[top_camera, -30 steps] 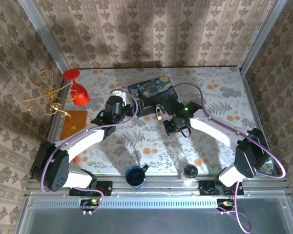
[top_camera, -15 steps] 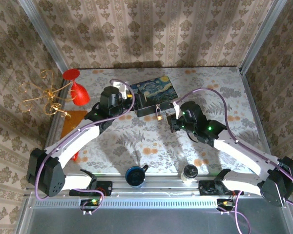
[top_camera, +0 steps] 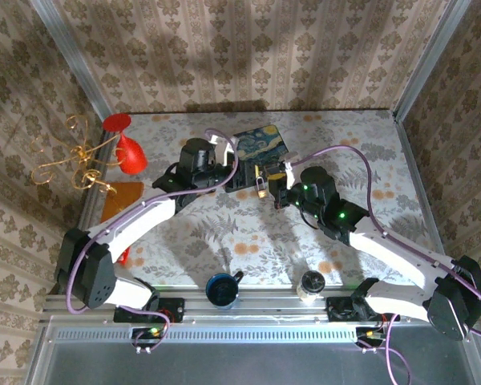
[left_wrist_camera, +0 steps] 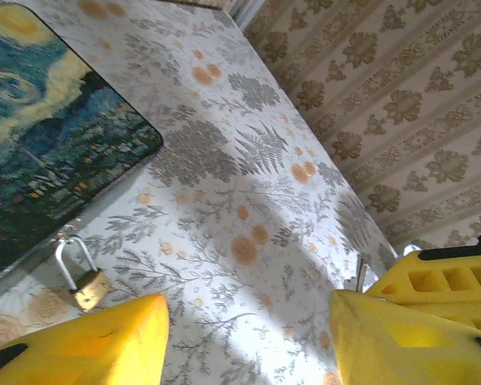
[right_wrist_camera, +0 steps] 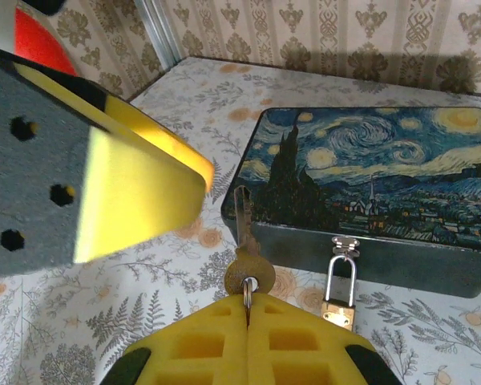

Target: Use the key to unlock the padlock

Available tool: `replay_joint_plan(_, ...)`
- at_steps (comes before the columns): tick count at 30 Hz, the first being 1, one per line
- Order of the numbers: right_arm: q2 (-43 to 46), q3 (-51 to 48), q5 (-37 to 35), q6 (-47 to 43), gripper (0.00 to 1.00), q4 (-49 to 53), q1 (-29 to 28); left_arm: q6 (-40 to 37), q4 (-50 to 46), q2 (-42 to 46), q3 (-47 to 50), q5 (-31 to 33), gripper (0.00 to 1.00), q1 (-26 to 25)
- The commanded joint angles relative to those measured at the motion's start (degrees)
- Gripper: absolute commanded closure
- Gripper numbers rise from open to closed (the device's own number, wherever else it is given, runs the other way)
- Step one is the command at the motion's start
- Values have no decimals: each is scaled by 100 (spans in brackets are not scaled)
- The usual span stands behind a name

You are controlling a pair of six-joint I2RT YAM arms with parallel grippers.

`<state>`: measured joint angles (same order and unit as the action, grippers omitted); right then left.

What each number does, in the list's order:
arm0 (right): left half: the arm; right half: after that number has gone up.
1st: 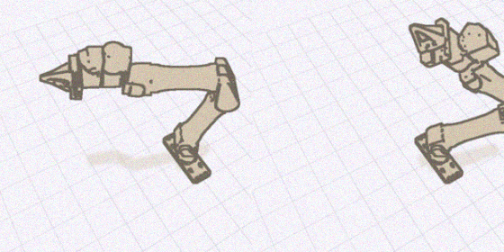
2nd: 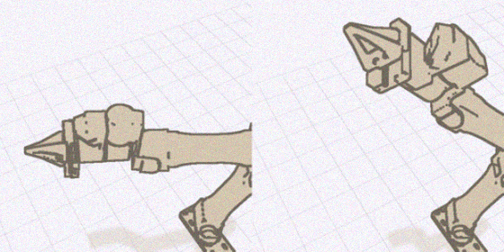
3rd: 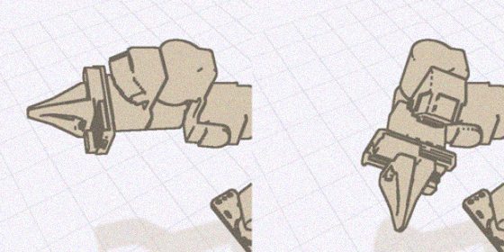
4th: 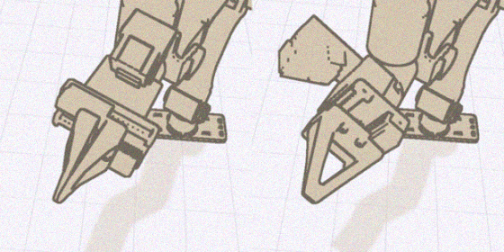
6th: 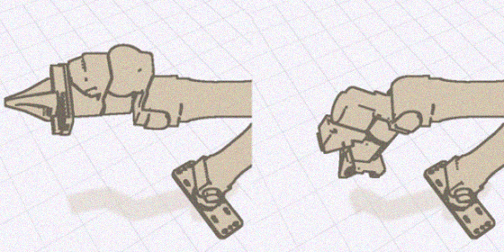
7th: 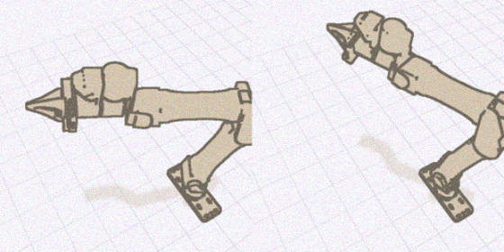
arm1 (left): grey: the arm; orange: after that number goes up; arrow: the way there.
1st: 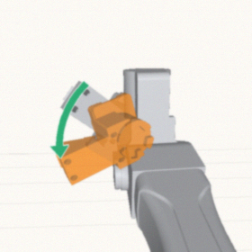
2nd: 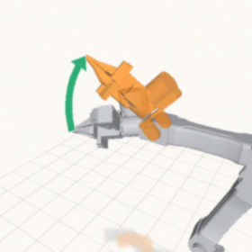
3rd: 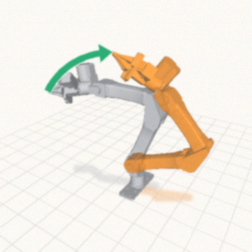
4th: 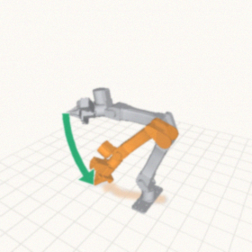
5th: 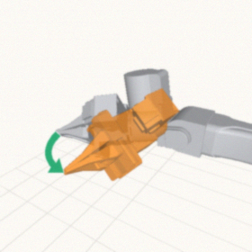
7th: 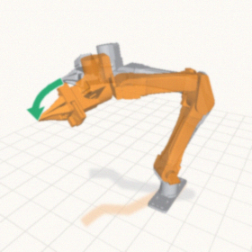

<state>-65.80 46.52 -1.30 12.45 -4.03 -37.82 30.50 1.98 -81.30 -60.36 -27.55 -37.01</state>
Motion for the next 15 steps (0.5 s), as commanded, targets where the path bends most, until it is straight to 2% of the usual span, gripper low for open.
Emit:
replay_joint_plan(1, -21, -37, -185, -94, 100, -213, -41, 74, 243, -100, -256, -438, 47, -89)
replay_joint_plan(15, 41, -91, -283, -95, 100, -155, -42, 89, 557, -298, -386, -654, 57, -183)
